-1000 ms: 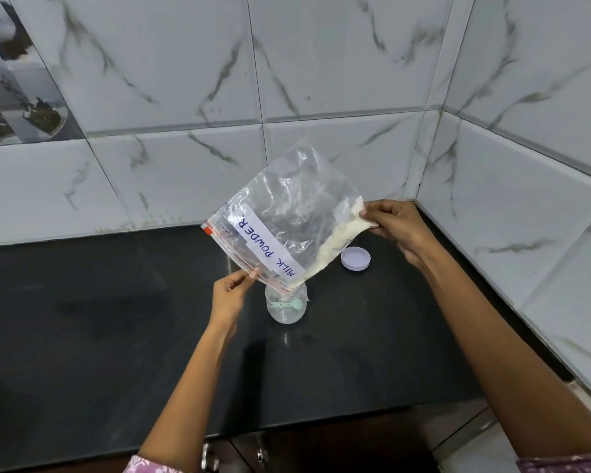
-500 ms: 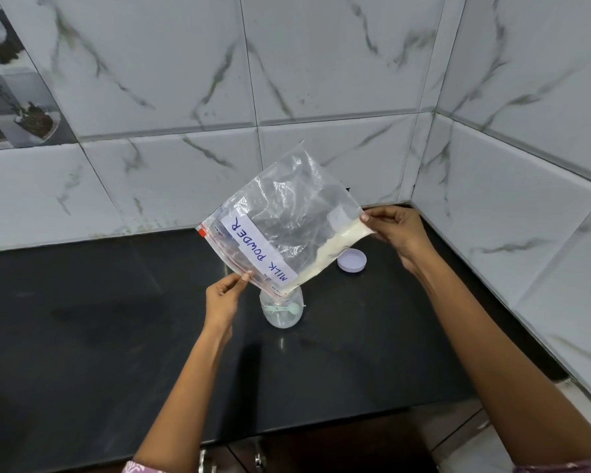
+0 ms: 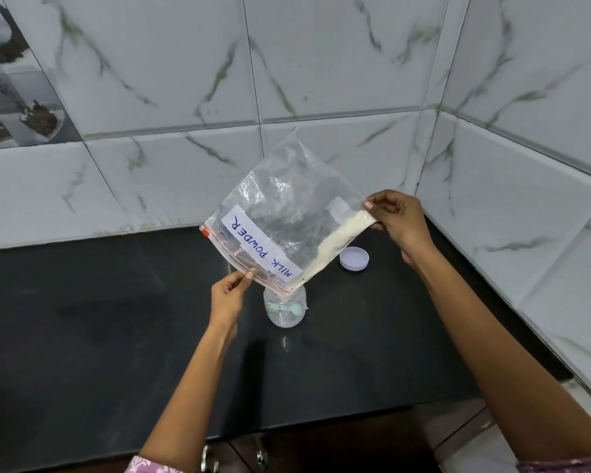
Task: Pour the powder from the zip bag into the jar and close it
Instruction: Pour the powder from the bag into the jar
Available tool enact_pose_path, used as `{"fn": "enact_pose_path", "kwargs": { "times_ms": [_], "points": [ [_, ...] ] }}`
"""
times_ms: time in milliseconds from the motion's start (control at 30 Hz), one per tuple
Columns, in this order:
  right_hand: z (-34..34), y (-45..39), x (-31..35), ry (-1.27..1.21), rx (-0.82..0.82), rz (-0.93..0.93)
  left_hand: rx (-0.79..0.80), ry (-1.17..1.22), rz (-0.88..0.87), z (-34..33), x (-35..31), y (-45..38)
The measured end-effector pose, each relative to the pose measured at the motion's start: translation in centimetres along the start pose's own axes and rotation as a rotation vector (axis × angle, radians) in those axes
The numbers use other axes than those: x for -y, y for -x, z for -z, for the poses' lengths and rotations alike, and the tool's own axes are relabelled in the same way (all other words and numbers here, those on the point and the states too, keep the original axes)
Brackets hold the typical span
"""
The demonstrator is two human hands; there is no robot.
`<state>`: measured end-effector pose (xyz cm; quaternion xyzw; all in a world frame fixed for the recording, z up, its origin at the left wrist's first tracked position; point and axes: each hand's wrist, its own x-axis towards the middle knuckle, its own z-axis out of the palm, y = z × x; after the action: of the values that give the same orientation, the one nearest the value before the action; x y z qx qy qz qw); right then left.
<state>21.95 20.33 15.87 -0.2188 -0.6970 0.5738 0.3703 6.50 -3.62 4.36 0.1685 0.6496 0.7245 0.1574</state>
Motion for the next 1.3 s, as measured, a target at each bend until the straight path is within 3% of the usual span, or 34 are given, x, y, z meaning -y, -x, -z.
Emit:
{"fn": "enact_pose_path", "kwargs": {
  "times_ms": [700, 1067, 1300],
  "points": [
    [-1.6, 0.3, 1.8, 0.166, 0.102, 0.135, -0.089, -0.011, 0.030, -0.1, 0.4, 0.1],
    [-1.3, 0.2, 2.5, 0.213, 0.061, 0.183, -0.233, 0.057, 0.079, -0.1, 0.6, 0.2],
    [-1.2, -0.2, 2.3, 0.152, 0.053, 0.139, -0.201, 0.030, 0.064, -0.1, 0.7, 0.3]
  ]
}}
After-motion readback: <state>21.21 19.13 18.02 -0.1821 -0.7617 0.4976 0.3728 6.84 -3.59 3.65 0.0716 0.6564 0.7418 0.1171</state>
